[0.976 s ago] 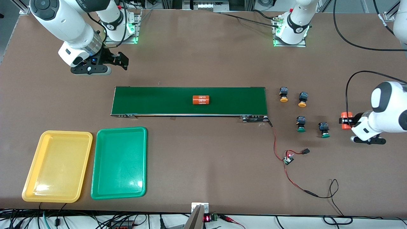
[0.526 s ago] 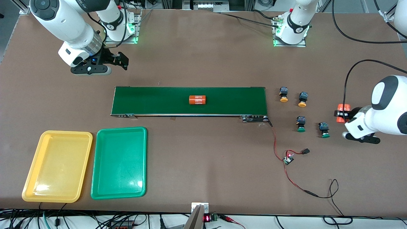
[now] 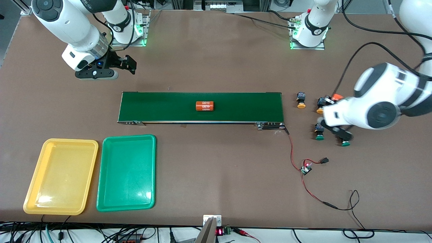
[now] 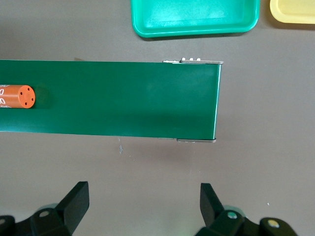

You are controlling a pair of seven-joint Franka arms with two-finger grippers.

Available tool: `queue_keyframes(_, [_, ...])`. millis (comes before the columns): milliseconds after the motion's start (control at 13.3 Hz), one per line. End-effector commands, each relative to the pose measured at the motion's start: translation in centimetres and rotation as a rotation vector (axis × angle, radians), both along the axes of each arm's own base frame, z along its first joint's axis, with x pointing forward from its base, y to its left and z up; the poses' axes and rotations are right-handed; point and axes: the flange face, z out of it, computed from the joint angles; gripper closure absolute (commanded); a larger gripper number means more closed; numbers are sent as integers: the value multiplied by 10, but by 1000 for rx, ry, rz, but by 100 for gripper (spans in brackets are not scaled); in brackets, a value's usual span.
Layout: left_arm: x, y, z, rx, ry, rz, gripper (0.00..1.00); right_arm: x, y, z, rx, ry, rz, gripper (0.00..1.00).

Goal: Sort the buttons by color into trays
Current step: 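Carry the second cylinder with the left gripper and lower it onto the belt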

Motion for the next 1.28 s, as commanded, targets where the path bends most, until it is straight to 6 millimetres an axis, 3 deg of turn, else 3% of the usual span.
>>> queue_keyframes(0, [-27, -55, -1, -98, 47, -235, 89, -2, 2, 0, 2, -6, -14, 0])
queue_keyframes(150, [-41, -95, -24, -230, -33, -431, 88, -2, 1, 0, 1, -4, -15, 0])
queue_keyframes(300, [-57, -125, -53, -322, -112, -533, 93, -2, 1, 0, 1, -4, -15, 0])
queue_keyframes(450, [-86, -164, -74, -279, -156, -678, 97, -2, 1, 0, 2, -2, -16, 0])
queue_keyframes(676, [-87, -190, -93, -276, -221, -795, 97, -3, 1, 0, 0, -1, -15, 0])
queue_keyframes(901, [-103, -232, -131, -279, -245, -857, 98, -3, 1, 0, 2, -1, -16, 0])
queue_keyframes(976, [-98, -235, -135, -261, -262, -870, 96, -3, 1, 0, 0, -1, -15, 0])
queue_keyframes(1051, [-94, -235, -132, -259, -271, -864, 78, -3, 1, 0, 0, -1, -15, 0])
queue_keyframes(1126, [-92, -232, -131, -256, -273, -859, 1, -3, 1, 0, 0, 0, -15, 0])
queue_keyframes(1201, [-92, -233, -127, -251, -275, -861, 0, -3, 1, 0, 0, 0, -15, 0])
